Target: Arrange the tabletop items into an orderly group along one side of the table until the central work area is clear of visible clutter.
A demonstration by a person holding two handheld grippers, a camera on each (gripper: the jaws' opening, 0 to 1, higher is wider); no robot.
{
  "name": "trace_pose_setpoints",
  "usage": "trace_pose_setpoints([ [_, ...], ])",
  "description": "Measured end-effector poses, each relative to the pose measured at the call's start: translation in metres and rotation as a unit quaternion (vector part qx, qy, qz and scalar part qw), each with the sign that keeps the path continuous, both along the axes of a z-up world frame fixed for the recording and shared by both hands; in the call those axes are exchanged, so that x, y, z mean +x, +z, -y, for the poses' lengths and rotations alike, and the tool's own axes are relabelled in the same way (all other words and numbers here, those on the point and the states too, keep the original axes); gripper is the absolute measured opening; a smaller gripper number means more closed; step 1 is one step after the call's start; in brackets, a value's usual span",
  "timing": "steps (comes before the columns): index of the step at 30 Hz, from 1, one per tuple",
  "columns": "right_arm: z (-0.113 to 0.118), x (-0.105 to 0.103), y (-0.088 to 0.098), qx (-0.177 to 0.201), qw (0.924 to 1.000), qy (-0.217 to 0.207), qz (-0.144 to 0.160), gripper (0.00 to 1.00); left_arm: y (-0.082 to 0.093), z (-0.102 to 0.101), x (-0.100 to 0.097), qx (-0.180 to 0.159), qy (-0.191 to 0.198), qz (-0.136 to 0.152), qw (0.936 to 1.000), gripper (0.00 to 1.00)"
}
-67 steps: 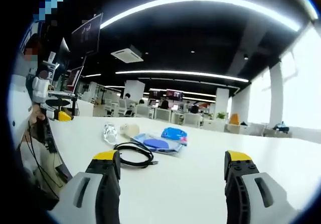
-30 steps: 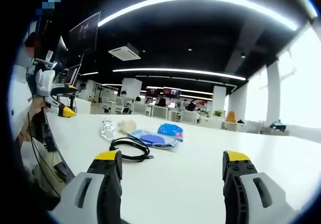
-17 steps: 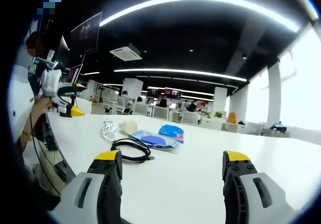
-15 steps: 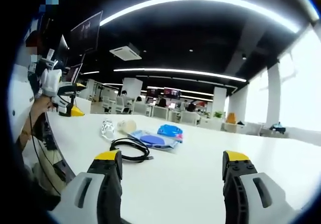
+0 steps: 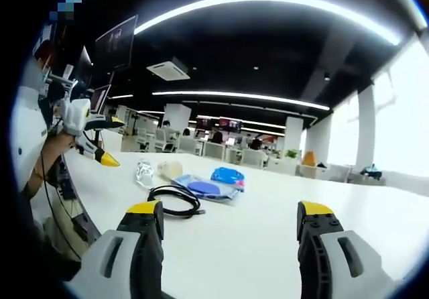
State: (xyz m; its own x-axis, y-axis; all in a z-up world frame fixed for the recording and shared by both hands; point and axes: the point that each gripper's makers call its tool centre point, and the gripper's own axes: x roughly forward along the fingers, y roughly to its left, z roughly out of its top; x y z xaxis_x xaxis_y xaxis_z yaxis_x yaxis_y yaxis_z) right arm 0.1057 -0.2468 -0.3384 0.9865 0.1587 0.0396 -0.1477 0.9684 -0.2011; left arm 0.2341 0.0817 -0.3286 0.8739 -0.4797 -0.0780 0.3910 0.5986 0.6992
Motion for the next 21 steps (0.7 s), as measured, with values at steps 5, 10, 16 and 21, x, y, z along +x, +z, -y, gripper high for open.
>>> trace_pose_setpoints([
  [5,0.0,0.002,-0.003,-0.002,1.0,-0.001,-0.003,0.79,-0.006,0.002,0.008,0.031,0.001,0.017,0.9994,0.84],
  [10,0.001,0.002,-0.009,-0.001,1.0,-0.001,-0.01,0.79,-0.014,0.003,0.017,0.046,0.009,0.014,0.9988,0.84],
  [16,0.004,0.001,-0.013,0.003,0.9999,-0.004,-0.014,0.79,-0.019,0.012,0.023,0.079,0.004,0.017,0.9967,0.84],
  [21,0.008,-0.001,-0.016,0.005,0.9999,-0.007,-0.014,0.78,-0.022,0.019,0.028,0.093,0.005,0.014,0.9955,0.84],
])
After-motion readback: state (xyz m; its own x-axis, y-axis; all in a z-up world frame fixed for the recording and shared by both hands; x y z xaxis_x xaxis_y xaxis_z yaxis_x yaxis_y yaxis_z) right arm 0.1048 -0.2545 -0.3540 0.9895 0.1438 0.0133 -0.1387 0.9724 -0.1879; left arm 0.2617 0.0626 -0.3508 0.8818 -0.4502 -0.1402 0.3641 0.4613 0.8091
